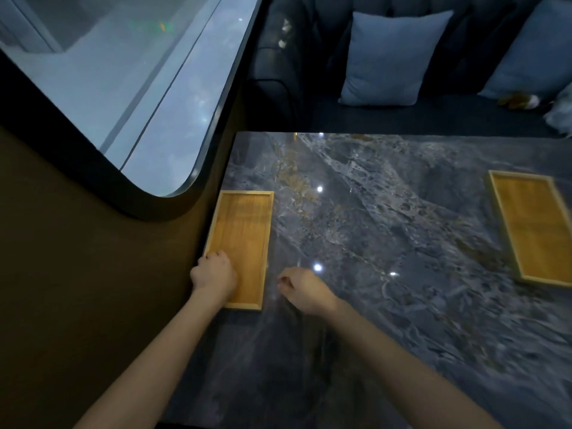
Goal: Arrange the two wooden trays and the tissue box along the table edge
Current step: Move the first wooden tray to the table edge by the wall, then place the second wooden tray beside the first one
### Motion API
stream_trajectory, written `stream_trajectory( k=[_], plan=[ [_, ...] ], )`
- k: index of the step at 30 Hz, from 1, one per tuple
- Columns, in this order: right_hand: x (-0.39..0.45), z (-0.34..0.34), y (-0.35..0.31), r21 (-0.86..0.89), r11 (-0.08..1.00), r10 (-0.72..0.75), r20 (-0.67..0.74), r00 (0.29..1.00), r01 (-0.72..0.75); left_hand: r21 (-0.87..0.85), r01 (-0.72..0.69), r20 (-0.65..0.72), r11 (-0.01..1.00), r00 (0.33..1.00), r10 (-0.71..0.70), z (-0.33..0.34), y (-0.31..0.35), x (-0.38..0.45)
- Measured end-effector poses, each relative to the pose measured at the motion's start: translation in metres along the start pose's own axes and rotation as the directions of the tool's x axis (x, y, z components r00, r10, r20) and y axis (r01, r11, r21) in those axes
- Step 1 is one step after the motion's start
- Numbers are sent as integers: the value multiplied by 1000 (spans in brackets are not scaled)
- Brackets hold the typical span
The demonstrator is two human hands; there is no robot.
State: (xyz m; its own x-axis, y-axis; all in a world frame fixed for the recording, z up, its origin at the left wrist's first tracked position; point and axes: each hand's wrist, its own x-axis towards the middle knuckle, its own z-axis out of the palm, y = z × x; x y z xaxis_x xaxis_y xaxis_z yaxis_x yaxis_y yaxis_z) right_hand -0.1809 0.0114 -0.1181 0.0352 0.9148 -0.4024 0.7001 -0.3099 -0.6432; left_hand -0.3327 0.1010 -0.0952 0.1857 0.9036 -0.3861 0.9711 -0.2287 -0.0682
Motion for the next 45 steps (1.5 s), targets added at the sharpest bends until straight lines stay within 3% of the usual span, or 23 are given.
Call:
stream_trajectory(
  k=[5, 9, 15, 23, 26, 28, 32, 38, 45],
  plan=[
    [-34, -48, 37, -252, 967, -48, -97, 994, 22, -81, -107, -11, 991, 994, 107, -18, 56, 1],
    [-70, -88, 82, -343, 936, -10, -240, 971, -75, -197, -257, 42, 946, 962, 270, -31, 114, 2],
    [-131, -141, 166, -298, 926, 81, -449, 890, -234, -182, -397, -35, 900, 917, 398, -51, 219, -11],
    [-210, -194, 277, -136, 880, 243, -695, 677, -455, -160, -652, -324, 741, 744, 585, -47, 366, -44],
    [-226, -205, 312, -57, 860, 309, -733, 605, -508, -120, -738, -336, 664, 659, 673, -29, 415, -54],
    [-231, -208, 335, -9, 846, 354, -739, 573, -533, -129, -754, -292, 644, 650, 702, -12, 444, -59],
    [-228, -211, 375, 153, 799, 527, -645, 553, -582, -178, -694, -160, 697, 720, 676, 20, 491, -70],
    [-220, -215, 399, 474, 757, 653, -535, 536, -449, -356, -546, -11, 759, 814, 581, 53, 510, -83],
    [-215, -227, 405, 706, 617, 737, -363, 570, -348, -659, -346, 21, 668, 879, 477, 55, 515, -99]
  ],
)
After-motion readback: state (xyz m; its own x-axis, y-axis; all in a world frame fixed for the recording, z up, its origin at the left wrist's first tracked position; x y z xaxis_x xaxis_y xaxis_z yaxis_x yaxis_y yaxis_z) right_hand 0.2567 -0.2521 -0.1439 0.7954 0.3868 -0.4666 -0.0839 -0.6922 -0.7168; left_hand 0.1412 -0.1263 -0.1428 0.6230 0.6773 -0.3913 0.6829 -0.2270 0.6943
